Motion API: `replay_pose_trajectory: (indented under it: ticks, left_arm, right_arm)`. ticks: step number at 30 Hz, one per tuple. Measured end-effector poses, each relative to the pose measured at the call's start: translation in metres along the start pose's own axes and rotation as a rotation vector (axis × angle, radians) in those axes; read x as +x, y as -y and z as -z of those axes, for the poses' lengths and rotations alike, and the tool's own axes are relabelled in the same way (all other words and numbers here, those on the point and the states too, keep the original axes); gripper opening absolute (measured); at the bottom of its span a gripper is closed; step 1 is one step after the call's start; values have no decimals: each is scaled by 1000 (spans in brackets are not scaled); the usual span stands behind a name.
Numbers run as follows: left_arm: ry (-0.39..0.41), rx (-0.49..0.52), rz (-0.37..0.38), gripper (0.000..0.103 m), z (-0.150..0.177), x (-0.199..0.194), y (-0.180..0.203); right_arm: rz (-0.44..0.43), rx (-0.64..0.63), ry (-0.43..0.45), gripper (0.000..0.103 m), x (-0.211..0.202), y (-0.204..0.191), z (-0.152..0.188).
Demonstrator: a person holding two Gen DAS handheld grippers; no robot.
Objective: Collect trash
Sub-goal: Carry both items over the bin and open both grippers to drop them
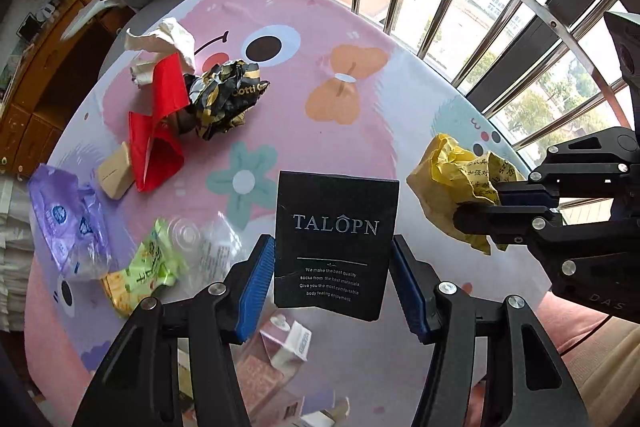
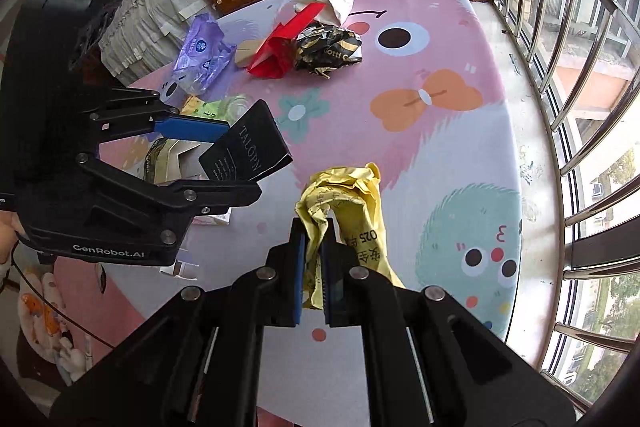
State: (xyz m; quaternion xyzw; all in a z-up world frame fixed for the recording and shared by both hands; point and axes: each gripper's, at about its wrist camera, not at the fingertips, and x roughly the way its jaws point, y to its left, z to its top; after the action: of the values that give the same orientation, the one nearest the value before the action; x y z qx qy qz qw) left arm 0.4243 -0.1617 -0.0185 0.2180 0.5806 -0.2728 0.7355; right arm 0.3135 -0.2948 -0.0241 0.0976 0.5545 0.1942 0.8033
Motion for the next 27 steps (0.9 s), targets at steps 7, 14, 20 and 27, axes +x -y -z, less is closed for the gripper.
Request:
replay_pose_trajectory:
  ticks: [7, 14, 20, 27]
  left_arm:
    - [82, -110, -10, 57, 120, -67, 29]
    - [175, -161, -72, 57, 267, -98, 55]
    - [184, -176, -27, 57, 369, -99, 79]
    - [132, -238, 44, 57, 439, -68, 98]
  right_arm:
    - [31, -23, 35, 4, -37, -69, 63]
    - [69, 47, 70, 4, -49, -140, 153]
    - [102, 76, 46, 4, -40, -193, 232]
    - [126, 127, -42, 4, -11, -217, 302]
